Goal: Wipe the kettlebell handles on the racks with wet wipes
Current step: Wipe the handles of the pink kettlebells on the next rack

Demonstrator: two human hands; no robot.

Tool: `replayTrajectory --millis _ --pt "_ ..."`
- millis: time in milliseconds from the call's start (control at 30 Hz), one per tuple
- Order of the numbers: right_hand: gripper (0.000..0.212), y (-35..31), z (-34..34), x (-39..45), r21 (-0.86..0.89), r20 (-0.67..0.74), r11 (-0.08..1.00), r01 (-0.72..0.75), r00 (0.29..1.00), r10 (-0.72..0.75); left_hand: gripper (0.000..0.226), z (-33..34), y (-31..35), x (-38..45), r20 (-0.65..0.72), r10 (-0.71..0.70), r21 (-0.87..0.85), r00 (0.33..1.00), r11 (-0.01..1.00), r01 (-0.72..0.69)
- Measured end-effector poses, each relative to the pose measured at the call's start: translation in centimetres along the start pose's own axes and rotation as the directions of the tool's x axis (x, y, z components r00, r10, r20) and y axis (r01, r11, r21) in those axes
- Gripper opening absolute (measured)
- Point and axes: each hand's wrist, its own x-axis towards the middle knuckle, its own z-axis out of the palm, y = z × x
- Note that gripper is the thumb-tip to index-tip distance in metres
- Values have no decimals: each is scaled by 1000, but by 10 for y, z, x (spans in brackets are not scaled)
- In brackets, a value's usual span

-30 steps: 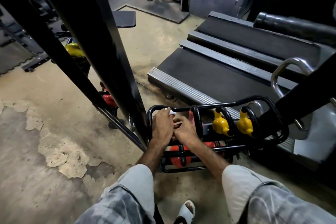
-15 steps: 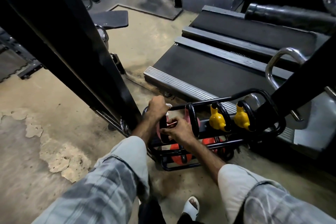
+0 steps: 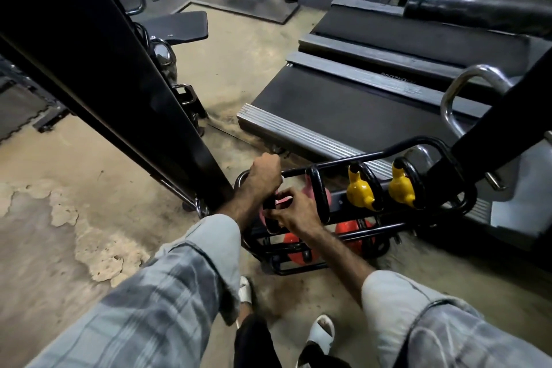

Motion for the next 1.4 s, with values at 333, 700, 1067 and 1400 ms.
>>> replayTrajectory --millis 333,700,1067,1400 --pt "55 -1 1 2 -34 -28 999 42 999 -43 22 11 -4 -1 -58 -67 -155 996 986 57" --pt "58 -2 2 -9 -18 -61 998 66 996 -67 17 8 -17 -26 -119 -277 -456 953 868 196" --pt "42 -4 1 -15 -40 -63 997 71 995 -74 17 13 -15 -22 232 -454 -873 860 292 390" --pt "55 -3 -2 -19 -59 -71 994 89 993 -93 12 -11 -18 -46 -176 -189 -522 966 850 71"
